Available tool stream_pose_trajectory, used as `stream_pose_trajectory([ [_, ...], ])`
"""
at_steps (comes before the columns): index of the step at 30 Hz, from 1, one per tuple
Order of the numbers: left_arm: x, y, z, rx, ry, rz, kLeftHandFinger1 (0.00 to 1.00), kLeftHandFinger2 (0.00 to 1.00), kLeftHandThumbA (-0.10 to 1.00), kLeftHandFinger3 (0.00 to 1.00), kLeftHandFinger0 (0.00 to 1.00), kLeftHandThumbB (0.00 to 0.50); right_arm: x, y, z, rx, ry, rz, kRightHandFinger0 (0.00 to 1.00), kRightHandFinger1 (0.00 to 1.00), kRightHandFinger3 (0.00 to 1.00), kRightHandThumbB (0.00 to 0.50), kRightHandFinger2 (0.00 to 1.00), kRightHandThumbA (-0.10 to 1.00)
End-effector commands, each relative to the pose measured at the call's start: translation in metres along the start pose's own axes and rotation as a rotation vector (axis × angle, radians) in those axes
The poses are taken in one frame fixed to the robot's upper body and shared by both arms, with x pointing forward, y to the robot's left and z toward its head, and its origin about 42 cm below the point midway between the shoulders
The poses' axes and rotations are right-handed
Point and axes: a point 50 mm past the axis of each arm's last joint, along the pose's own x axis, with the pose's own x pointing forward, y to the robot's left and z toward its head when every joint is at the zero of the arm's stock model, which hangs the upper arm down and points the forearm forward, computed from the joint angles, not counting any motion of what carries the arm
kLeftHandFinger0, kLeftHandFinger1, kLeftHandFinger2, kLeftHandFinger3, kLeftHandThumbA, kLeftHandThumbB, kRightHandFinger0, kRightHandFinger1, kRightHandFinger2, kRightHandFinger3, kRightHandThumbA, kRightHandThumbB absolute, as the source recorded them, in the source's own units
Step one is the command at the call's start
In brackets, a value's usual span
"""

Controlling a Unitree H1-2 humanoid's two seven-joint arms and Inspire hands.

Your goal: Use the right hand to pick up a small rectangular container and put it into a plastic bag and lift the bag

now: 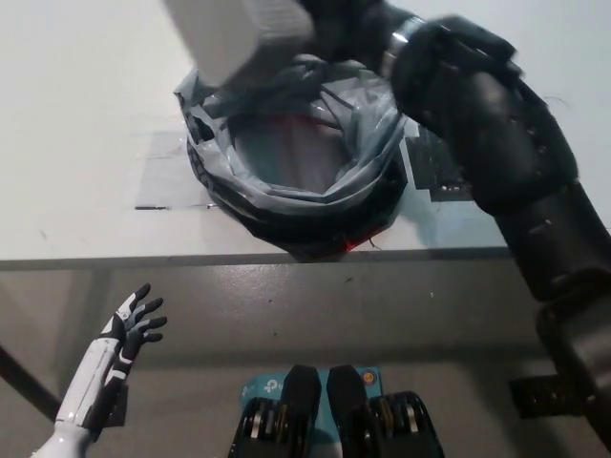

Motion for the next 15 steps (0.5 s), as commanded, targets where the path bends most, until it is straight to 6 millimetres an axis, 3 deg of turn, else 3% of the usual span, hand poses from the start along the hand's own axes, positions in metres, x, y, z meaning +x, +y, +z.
stream_pose_trajectory([
  [1, 0.003, 0.005, 0.014, 0.04, -0.089, -0.039, 0.84, 0.92, 1.0, 1.0, 0.82, 0.124, 0.015, 0.035, 0.019, -0.043, 0.02, 0.082, 0.0, 0.19, 0.83, 0.149, 0.65, -0.1],
  [2, 0.003, 0.005, 0.014, 0.041, -0.089, -0.04, 0.84, 0.92, 1.0, 1.0, 0.82, 0.124, 0.015, 0.034, 0.018, -0.044, 0.025, 0.079, 0.0, 0.19, 0.83, 0.149, 0.65, -0.1],
  [4, 0.004, 0.005, 0.014, 0.048, -0.089, -0.042, 0.84, 0.92, 1.0, 1.0, 0.82, 0.127, 0.017, 0.031, 0.015, -0.064, 0.042, 0.063, 0.0, 0.21, 0.71, 0.157, 0.63, -0.1],
  [5, 0.005, 0.005, 0.015, 0.046, -0.088, -0.041, 0.84, 0.92, 1.0, 1.0, 0.83, 0.132, 0.017, 0.03, 0.014, -0.077, 0.053, 0.058, 0.0, 0.21, 0.59, 0.151, 0.62, -0.1],
  [6, 0.005, 0.006, 0.016, 0.044, -0.084, -0.043, 0.84, 0.92, 1.0, 1.0, 0.83, 0.136, 0.017, 0.027, 0.012, -0.105, 0.07, 0.042, 0.0, 0.25, 0.53, 0.159, 0.63, -0.1],
  [8, 0.006, 0.006, 0.016, 0.04, -0.083, -0.043, 0.84, 0.92, 1.0, 1.0, 0.83, 0.137, 0.016, 0.025, 0.01, -0.132, 0.084, 0.028, 0.0, 0.27, 0.54, 0.162, 0.65, -0.1],
  [10, 0.006, 0.006, 0.016, 0.04, -0.087, -0.045, 0.83, 0.92, 1.0, 1.0, 0.83, 0.132, 0.015, 0.021, 0.007, -0.16, 0.1, 0.01, 0.0, 0.28, 0.67, 0.166, 0.66, -0.1],
  [11, 0.005, 0.006, 0.016, 0.044, -0.089, -0.047, 0.83, 0.92, 1.0, 1.0, 0.83, 0.132, 0.014, 0.019, 0.006, -0.164, 0.109, -0.002, 0.0, 0.29, 0.68, 0.165, 0.67, -0.1],
  [13, 0.005, 0.006, 0.017, 0.047, -0.087, -0.05, 0.83, 0.91, 1.0, 1.0, 0.83, 0.131, 0.013, 0.016, 0.004, -0.16, 0.116, -0.011, 0.0, 0.28, 0.58, 0.166, 0.67, -0.1],
  [15, 0.006, 0.006, 0.018, 0.041, -0.084, -0.048, 0.83, 0.91, 1.0, 1.0, 0.83, 0.134, 0.01, 0.011, 0.005, -0.152, 0.122, -0.015, 0.0, 0.3, 0.58, 0.149, 0.7, -0.1],
])
